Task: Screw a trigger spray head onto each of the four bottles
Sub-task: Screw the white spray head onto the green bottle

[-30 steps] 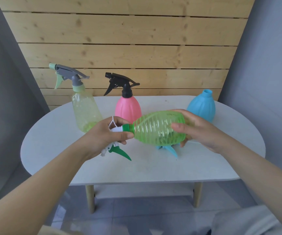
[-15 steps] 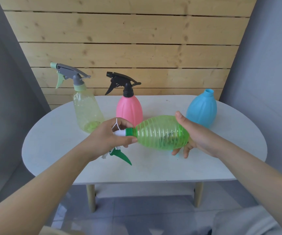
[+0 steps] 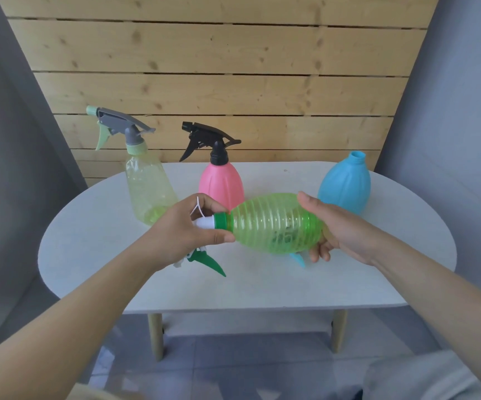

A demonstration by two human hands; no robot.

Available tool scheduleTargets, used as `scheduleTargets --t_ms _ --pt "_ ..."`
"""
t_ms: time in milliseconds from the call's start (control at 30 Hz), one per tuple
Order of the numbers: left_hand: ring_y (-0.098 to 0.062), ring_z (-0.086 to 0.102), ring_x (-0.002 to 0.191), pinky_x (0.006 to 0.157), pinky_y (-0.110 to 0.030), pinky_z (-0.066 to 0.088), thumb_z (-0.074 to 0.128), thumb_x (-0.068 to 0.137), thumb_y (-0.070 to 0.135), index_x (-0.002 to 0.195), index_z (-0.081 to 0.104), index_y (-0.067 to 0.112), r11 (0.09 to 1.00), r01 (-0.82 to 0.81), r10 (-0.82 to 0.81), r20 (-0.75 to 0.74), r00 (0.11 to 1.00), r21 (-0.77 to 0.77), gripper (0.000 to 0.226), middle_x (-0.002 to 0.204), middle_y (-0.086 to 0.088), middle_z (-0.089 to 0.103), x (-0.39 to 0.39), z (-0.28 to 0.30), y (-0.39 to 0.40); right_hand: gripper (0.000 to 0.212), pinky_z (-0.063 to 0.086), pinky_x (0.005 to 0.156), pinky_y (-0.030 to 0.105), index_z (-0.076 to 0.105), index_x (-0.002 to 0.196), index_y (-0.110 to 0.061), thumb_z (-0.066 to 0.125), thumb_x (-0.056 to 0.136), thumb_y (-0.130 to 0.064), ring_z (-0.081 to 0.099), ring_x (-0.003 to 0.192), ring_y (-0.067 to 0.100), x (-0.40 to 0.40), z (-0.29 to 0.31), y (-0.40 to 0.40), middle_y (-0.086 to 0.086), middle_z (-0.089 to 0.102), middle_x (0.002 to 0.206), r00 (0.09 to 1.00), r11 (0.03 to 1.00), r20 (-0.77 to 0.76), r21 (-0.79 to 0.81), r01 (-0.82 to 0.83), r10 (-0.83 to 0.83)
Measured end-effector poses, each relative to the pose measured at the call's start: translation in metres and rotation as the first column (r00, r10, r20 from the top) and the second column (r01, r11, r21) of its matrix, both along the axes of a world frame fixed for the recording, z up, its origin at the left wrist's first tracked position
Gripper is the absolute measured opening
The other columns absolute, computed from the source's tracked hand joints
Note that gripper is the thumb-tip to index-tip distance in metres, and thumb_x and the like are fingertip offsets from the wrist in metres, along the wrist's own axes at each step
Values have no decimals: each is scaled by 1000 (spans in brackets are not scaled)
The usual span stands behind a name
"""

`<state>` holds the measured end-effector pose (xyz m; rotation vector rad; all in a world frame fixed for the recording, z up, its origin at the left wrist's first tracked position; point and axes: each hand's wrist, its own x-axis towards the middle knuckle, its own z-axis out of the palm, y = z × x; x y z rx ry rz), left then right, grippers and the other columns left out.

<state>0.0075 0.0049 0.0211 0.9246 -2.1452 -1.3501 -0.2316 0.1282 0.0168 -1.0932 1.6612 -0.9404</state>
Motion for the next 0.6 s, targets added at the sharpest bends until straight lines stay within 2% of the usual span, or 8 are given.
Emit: scheduleTargets --t_ms 67,167,233,267,367,433,533,600 --pt "-16 57 72 66 -41 50 86 62 27 86 63 22 1000 21 -21 1 1000 -9 34 91 -6 66 1 -1 -3 100 44 43 23 48 114 -16 38 49 -91 62 49 23 2 -3 0 17 72 77 999 996 -48 87 17 -13" --pt "-13 58 67 62 -36 51 86 62 25 83 65 26 999 44 -44 19 999 3 30 77 9 66 3 -1 -6 110 54 73 34 42 133 -24 37 47 -94 73 73 27 5 -5 -1 3 59 128 1000 993 -28 118 2 1" --pt "-23 55 70 64 -43 48 87 58 29 84 66 28 999 13 -13 10 1000 40 33 82 -1 66 3 -1 -10 108 48 96 45 42 137 -26 53 49 -87 70 96 26 5 -2 -1 -4 43 145 996 998 77 51 -38 34" --pt "-25 53 70 65 -45 45 88 55 32 85 66 29 998 -6 6 1 1000 60 37 86 -7 66 3 -1 -11 99 47 99 47 44 136 -28 67 52 -76 66 105 24 4 0 0 -2 44 145 986 998 150 -22 -65 68" --pt "-27 48 72 65 -44 39 88 51 36 88 65 27 994 -39 40 -14 999 98 44 94 -19 61 2 0 -12 85 52 92 42 46 130 -41 85 55 -34 65 106 25 -2 6 3 4 38 146 972 976 180 -180 -119 152" --pt "-27 48 72 65 -46 40 84 54 35 90 64 24 995 -27 28 -10 1000 95 42 96 -21 59 2 2 -11 76 56 79 35 52 125 -41 83 57 -27 68 94 26 -4 8 3 6 45 138 984 970 114 -216 -113 140" --pt "-28 53 73 64 -57 47 83 55 36 90 63 20 999 -7 6 10 1000 45 43 98 -19 61 4 5 -7 55 53 57 27 60 115 -32 78 64 -41 69 80 19 -4 7 3 1 67 108 991 975 89 -205 -84 104" --pt "-30 56 75 68 -62 49 84 54 34 88 63 18 1000 10 -10 12 1000 15 43 97 -19 62 4 8 -4 62 48 49 27 61 111 -21 67 64 -61 68 68 23 -1 5 1 1 71 86 996 988 48 -142 -65 73"
